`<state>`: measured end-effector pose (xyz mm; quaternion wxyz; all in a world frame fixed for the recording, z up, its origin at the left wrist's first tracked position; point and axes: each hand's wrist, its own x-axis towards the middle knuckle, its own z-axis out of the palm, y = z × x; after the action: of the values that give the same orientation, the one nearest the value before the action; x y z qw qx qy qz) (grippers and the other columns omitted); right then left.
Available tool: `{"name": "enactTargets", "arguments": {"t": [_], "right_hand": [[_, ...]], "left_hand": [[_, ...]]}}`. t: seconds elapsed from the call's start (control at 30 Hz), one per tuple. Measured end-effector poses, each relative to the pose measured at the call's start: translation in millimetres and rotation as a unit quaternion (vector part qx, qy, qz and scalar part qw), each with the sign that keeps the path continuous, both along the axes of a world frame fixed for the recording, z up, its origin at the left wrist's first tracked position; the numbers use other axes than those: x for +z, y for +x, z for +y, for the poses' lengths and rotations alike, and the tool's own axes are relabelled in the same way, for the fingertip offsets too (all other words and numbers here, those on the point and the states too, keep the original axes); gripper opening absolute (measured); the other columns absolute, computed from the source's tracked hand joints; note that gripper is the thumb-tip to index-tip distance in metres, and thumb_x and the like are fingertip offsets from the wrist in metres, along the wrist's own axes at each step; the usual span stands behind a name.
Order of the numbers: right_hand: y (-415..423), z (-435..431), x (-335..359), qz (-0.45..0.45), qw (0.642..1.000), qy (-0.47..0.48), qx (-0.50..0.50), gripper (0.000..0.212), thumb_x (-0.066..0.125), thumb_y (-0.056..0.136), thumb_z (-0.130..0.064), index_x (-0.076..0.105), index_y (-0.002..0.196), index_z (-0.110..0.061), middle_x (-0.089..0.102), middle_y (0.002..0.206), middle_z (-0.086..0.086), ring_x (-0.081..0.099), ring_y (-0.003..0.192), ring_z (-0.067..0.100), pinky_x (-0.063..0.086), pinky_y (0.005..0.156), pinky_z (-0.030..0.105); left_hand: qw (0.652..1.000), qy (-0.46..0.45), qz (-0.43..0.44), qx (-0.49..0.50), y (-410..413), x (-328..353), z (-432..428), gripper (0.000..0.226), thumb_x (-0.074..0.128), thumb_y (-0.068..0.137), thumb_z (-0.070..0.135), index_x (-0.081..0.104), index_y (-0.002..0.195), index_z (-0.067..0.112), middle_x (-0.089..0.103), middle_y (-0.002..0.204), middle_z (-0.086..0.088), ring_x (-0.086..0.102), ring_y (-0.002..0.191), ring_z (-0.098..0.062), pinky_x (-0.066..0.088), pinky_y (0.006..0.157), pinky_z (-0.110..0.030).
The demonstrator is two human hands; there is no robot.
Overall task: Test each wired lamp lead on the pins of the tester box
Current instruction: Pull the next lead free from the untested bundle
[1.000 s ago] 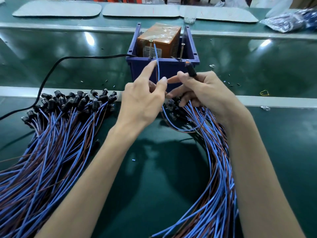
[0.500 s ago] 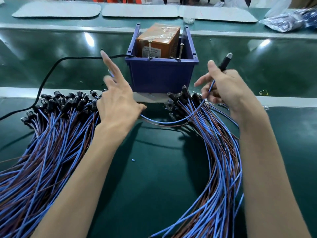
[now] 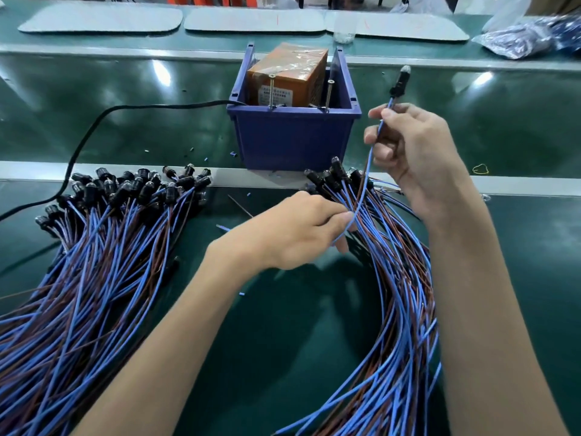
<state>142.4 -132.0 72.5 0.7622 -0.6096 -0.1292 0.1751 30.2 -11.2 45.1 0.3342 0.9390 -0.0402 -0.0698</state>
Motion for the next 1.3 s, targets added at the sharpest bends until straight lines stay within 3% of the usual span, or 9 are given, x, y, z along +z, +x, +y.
{"name": "enactTargets", "arguments": {"t": [0.13, 0.33, 0.47, 0.6, 0.87, 1.0, 1.1, 1.17, 1.3], "right_hand": [[3, -2, -4, -0.023, 0.997, -0.064, -0.032, 0.021, 0.046, 0.098, -0.008, 0.059, 0.082, -0.013, 0.063, 0.054, -0.004, 0.039, 0.041, 0.004, 0.032, 0.042, 0.011], [4, -6, -12, -0.073, 0.972, -0.213, 0.065, 0.014, 0.065, 0.088, -0.010, 0.070, 0.074, -0.014, 0.062, 0.065, -0.003, 0.044, 0.042, -0.001, 0.034, 0.044, 0.008], [3, -11, -20, -0.154, 0.909, -0.348, 0.169, 0.007, 0.078, 0.077, -0.013, 0.072, 0.076, -0.010, 0.063, 0.063, 0.004, 0.051, 0.049, 0.003, 0.039, 0.053, 0.014], [7, -9, -26, -0.210, 0.831, -0.473, 0.203, 0.010, 0.080, 0.074, -0.019, 0.070, 0.072, -0.015, 0.066, 0.057, -0.001, 0.054, 0.050, 0.002, 0.040, 0.060, 0.024], [10, -11, -30, -0.227, 0.812, -0.502, 0.192, 0.010, 0.081, 0.071, -0.019, 0.071, 0.070, -0.020, 0.066, 0.055, -0.005, 0.054, 0.050, -0.001, 0.044, 0.061, 0.025], [7, -10, -29, -0.252, 0.801, -0.516, 0.169, 0.020, 0.083, 0.068, -0.020, 0.066, 0.060, -0.026, 0.053, 0.045, -0.013, 0.046, 0.042, -0.004, 0.036, 0.047, 0.015], [6, -11, -28, -0.261, 0.799, -0.518, 0.159, 0.022, 0.084, 0.067, -0.018, 0.064, 0.060, -0.026, 0.055, 0.052, -0.012, 0.046, 0.046, -0.001, 0.034, 0.043, 0.010], [7, -11, -27, -0.257, 0.806, -0.511, 0.151, 0.024, 0.085, 0.065, -0.017, 0.063, 0.064, -0.024, 0.059, 0.058, -0.012, 0.051, 0.053, -0.001, 0.039, 0.052, 0.016], [6, -11, -23, -0.251, 0.820, -0.493, 0.146, 0.025, 0.086, 0.066, -0.025, 0.062, 0.071, -0.023, 0.063, 0.066, -0.010, 0.054, 0.061, 0.004, 0.041, 0.056, 0.018]], "left_hand": [[1.000, -0.025, 0.011, -0.016, -4, 16, -10, 0.031, 0.038, 0.101, 0.016, 0.067, 0.098, 0.003, 0.074, 0.076, 0.008, 0.050, 0.060, 0.007, 0.034, 0.061, -0.008], [0.991, 0.011, 0.065, -0.117, -15, 29, -28, 0.021, 0.048, 0.099, 0.023, 0.062, 0.093, 0.009, 0.058, 0.050, 0.008, 0.049, 0.049, 0.005, 0.043, 0.061, -0.020], [0.955, 0.064, 0.189, -0.220, -20, 23, -44, 0.032, 0.050, 0.098, 0.037, 0.063, 0.089, 0.009, 0.074, 0.073, 0.006, 0.059, 0.065, 0.004, 0.045, 0.061, -0.015], [0.935, 0.119, 0.244, -0.227, -19, 10, -54, 0.041, 0.048, 0.095, 0.050, 0.066, 0.088, 0.014, 0.075, 0.082, 0.007, 0.060, 0.080, -0.003, 0.033, 0.054, -0.016], [0.927, 0.108, 0.265, -0.241, -15, 4, -54, 0.043, 0.045, 0.096, 0.049, 0.068, 0.091, 0.014, 0.075, 0.087, 0.007, 0.061, 0.081, -0.002, 0.045, 0.075, -0.020], [0.927, 0.098, 0.263, -0.250, -15, 8, -55, 0.037, 0.048, 0.096, 0.047, 0.068, 0.091, 0.016, 0.075, 0.089, 0.007, 0.060, 0.084, -0.007, 0.045, 0.073, -0.020], [0.949, 0.122, 0.237, -0.167, -12, 18, -21, 0.036, 0.050, 0.094, 0.050, 0.067, 0.101, 0.020, 0.074, 0.086, 0.011, 0.063, 0.082, -0.006, 0.051, 0.084, -0.026], [0.964, 0.189, 0.186, -0.022, -10, 20, 15, 0.038, 0.052, 0.090, 0.055, 0.065, 0.102, 0.023, 0.073, 0.091, 0.008, 0.063, 0.091, -0.012, 0.051, 0.086, -0.031], [0.888, 0.298, 0.096, 0.337, -16, 13, 77, 0.054, 0.065, 0.078, 0.061, 0.061, 0.111, 0.019, 0.063, 0.116, -0.014, 0.057, 0.108, -0.035, 0.044, 0.081, -0.037]]}}
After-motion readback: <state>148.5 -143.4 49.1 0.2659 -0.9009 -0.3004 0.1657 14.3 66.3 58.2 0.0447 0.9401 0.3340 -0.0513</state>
